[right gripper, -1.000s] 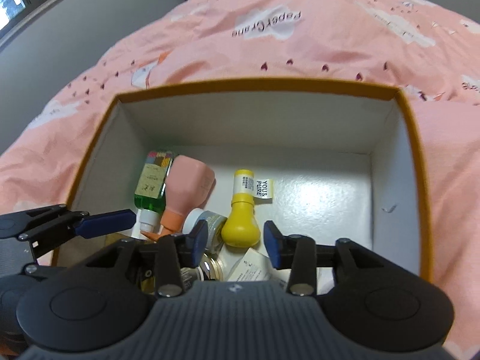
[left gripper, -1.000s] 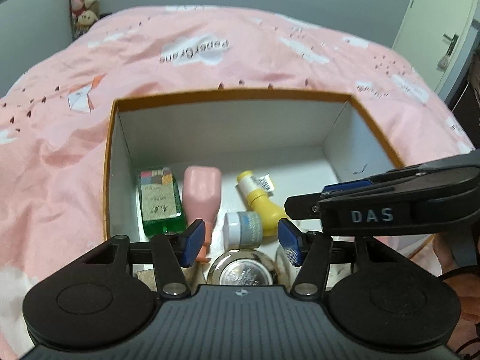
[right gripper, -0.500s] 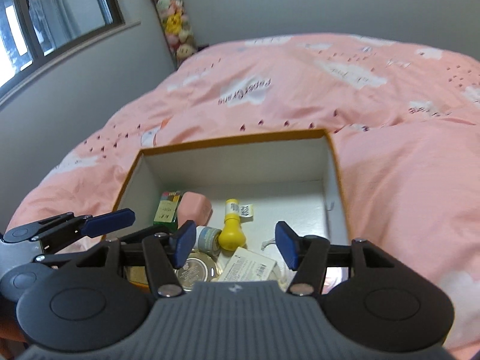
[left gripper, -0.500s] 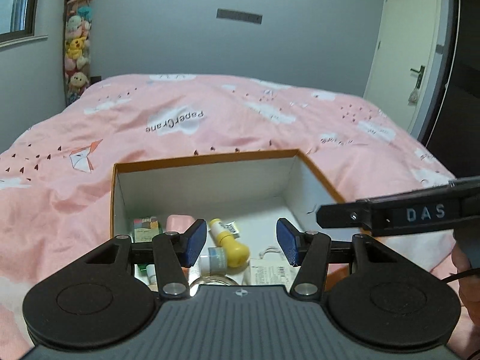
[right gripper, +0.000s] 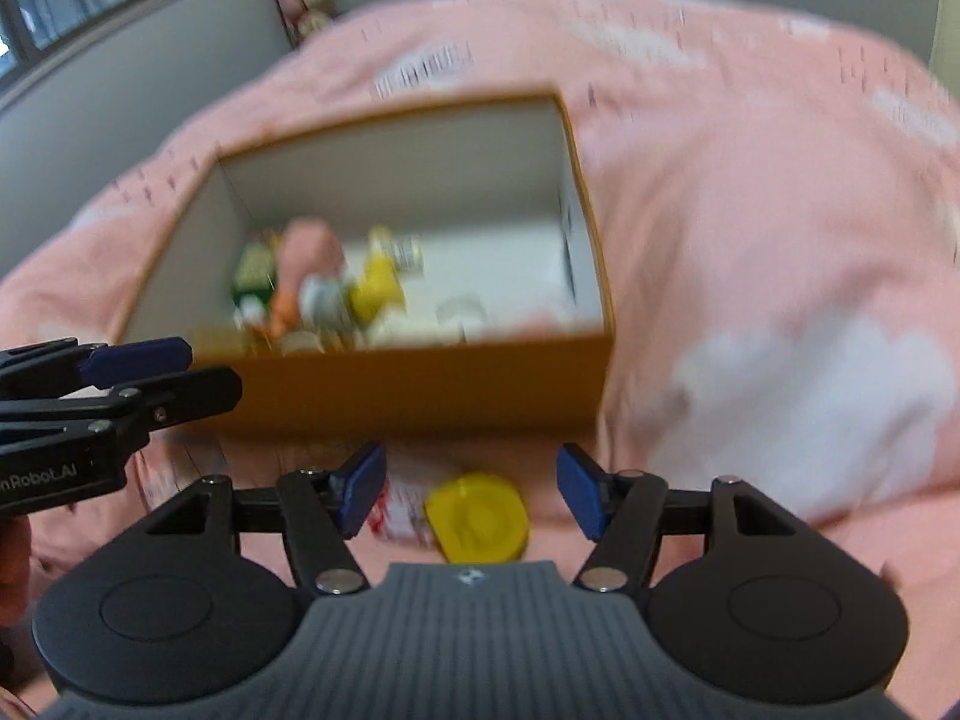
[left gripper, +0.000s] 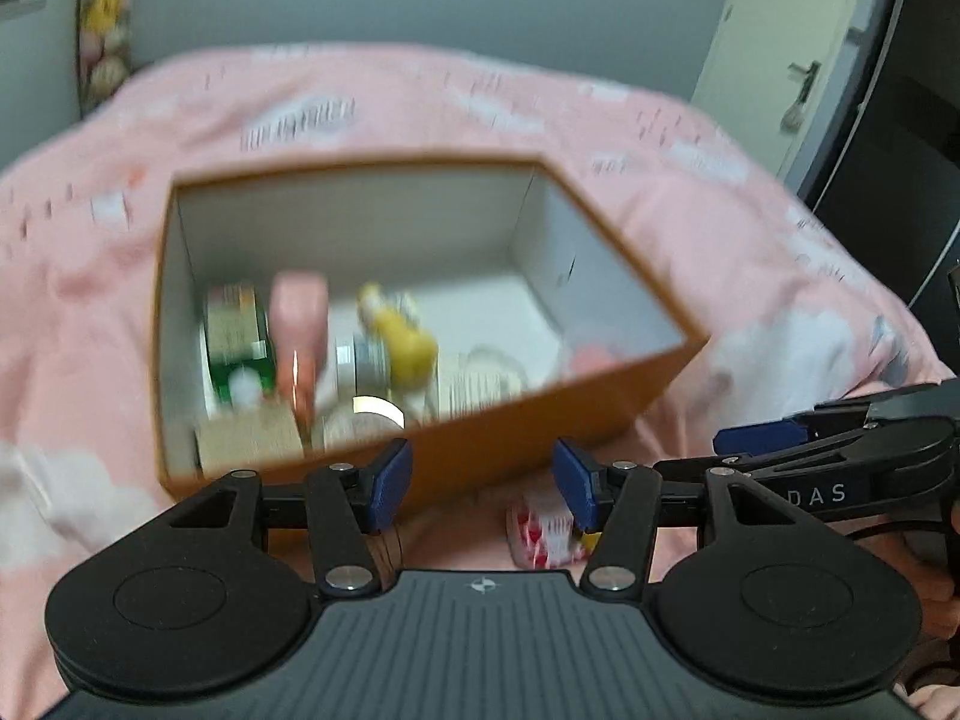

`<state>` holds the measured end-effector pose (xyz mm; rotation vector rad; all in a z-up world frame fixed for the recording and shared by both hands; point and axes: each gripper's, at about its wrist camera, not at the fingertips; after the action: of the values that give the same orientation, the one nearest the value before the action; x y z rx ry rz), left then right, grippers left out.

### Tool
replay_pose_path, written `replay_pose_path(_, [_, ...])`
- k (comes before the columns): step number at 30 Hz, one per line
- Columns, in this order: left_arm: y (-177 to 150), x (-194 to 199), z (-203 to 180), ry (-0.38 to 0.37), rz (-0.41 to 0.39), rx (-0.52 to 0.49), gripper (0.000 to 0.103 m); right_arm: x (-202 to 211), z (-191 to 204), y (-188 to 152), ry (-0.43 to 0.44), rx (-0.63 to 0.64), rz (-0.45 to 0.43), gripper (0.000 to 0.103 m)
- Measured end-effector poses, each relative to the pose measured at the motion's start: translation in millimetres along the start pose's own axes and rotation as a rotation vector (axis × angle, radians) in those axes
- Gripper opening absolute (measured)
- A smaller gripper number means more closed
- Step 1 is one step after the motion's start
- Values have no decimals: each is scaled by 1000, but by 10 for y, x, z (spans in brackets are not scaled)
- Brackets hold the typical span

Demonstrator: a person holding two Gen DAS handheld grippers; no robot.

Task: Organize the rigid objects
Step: 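Grasp the yellow tape measure with the right tool while the left tool grasps the red-white tin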

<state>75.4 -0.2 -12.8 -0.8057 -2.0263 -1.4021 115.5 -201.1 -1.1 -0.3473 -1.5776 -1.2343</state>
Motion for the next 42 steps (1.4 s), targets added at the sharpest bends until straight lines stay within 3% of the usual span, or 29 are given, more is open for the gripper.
replay_pose_path(10, [-153,-307,202,37,130,82,64,-553,-110,-104,38,-104,155,67])
replay_pose_path(19, [-177,-385,287,53,169,115,65,-861,58,-80,51,-61,211,68])
replay_pose_path(29, [-168,-469,165,6,186,49,65,-1027,73,-72,60,-56,234,64])
replay_pose_path(35, [-181,-564,111,-14,210,24,65,-911,127,-56,32,-9,228,62])
replay_pose_path(42, [-184,-801,-36,-60,236,31,65,-723,-131,-45,-90,17,220,62])
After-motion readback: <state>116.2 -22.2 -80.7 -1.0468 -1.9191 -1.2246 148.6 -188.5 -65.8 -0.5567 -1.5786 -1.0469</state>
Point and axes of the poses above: each gripper's, at about its wrist camera, not at the fingertips, and x roughly against the way its jaws point, z to its left, y to its top, and after that the axes turned 9 degrees about x, right-handed
